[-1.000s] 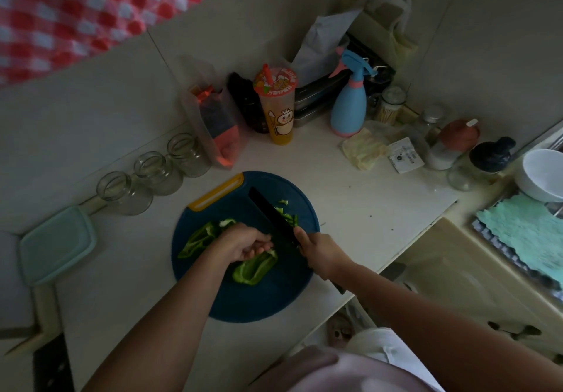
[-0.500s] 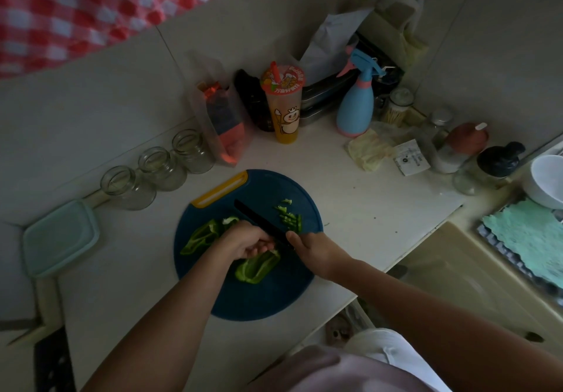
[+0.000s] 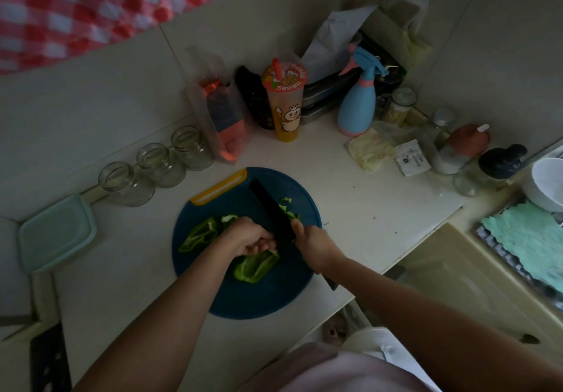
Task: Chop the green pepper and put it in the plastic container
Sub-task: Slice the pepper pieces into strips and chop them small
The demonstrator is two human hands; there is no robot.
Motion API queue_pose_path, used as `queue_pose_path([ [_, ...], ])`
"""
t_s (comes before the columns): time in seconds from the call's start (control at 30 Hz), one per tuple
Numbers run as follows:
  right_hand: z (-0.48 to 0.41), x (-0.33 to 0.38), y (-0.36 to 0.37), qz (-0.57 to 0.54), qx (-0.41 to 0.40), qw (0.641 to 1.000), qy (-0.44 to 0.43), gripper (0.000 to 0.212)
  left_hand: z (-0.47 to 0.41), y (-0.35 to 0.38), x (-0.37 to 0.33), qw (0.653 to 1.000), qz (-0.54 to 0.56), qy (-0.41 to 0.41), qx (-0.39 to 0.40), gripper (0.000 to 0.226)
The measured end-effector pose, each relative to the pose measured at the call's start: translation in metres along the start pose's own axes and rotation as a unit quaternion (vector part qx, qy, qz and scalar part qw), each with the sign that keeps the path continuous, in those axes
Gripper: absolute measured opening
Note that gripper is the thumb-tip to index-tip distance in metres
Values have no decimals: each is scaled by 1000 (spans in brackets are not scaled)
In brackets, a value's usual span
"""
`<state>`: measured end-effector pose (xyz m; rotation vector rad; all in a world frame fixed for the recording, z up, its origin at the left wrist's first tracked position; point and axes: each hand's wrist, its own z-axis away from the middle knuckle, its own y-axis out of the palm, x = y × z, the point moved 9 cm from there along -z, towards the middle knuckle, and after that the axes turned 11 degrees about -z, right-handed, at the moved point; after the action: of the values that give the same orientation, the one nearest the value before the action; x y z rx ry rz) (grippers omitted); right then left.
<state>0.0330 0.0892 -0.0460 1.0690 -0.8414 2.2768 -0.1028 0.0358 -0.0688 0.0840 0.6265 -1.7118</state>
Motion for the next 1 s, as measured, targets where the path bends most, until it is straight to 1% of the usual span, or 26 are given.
queue_pose_path([
  [0.13, 8, -13, -14, -58, 1, 997, 42, 57, 5, -8, -15, 996, 28, 62, -52, 12],
  [0.2, 12, -13, -19, -91, 0, 995, 42, 56, 10, -17, -20, 992, 32, 92, -78, 17],
  [0.23, 13, -12, -21, -100, 1, 994, 37, 56, 12, -23, -21, 990, 16, 106, -94, 20],
  [0.3, 16, -9, -22, -96, 7, 995, 24, 57, 21, -37, -20, 977, -50, 139, -152, 22],
  [0.37, 19, -7, -21, -76, 14, 997, 15, 58, 37, -48, -20, 946, -146, 176, -231, 27],
  [0.43, 20, -9, -19, -38, 21, 999, 4, 58, 55, -46, -17, 915, -212, 217, -265, 34],
  [0.53, 22, -15, -14, 8, 28, 1000, -9, 57, 73, -25, -5, 896, -277, 248, -244, 52],
  [0.67, 29, -17, -6, 11, 48, 999, -23, 57, 78, -4, 10, 864, -388, 244, -210, 77],
  [0.73, 32, -18, -4, 18, 56, 998, -28, 57, 73, 0, 19, 858, -418, 230, -191, 83],
  [0.83, 34, -20, -4, 25, 61, 997, -32, 57, 66, 0, 31, 870, -408, 217, -172, 75],
  [0.93, 38, -19, -2, 52, 69, 995, -48, 57, 63, 1, 31, 881, -366, 241, -180, 63],
  [1.0, 40, -17, -1, 72, 72, 993, -62, 59, 62, 2, 31, 892, -325, 253, -188, 60],
])
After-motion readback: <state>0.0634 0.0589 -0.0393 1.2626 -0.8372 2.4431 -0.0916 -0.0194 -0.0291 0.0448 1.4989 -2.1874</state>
